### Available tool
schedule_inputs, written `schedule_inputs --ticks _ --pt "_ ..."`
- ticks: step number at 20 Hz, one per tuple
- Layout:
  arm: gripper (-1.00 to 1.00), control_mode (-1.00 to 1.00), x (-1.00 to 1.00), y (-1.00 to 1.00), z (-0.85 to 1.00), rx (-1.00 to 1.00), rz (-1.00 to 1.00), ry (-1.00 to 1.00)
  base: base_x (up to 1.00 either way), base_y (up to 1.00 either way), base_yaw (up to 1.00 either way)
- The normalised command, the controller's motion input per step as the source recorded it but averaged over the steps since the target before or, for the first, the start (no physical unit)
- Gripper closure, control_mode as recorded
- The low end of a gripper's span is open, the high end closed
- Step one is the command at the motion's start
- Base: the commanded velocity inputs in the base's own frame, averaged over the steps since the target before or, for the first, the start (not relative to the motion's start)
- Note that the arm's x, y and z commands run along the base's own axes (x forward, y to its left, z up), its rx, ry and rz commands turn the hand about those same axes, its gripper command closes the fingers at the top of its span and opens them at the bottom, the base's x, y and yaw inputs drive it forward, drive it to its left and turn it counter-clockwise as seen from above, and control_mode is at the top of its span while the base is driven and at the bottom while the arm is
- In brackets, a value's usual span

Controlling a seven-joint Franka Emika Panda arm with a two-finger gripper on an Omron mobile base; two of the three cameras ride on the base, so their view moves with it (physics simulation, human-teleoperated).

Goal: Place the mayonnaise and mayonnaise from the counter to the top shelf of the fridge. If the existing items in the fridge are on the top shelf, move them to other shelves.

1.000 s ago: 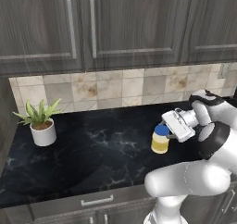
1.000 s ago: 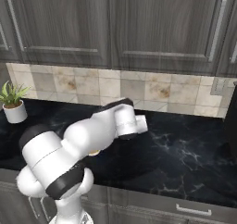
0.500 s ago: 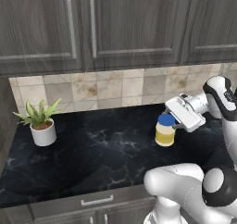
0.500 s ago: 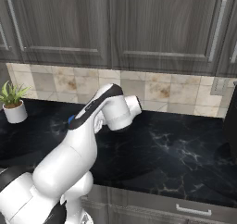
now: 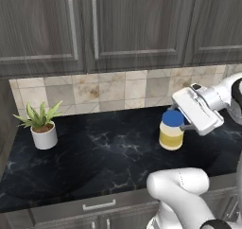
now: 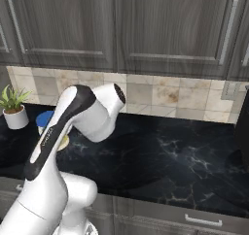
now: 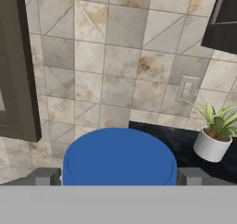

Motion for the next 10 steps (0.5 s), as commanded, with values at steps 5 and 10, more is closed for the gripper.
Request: schedule_inputs --ticks 5,10 --pt "1.00 -1.00 -0.68 0.31 0.63 -0.08 0.00 -0.19 0.00 0.00 0.00" --pt "1.00 -1.00 -0.42 0.04 0.09 0.05 -0.02 -0.10 0.00 0.00 0.00"
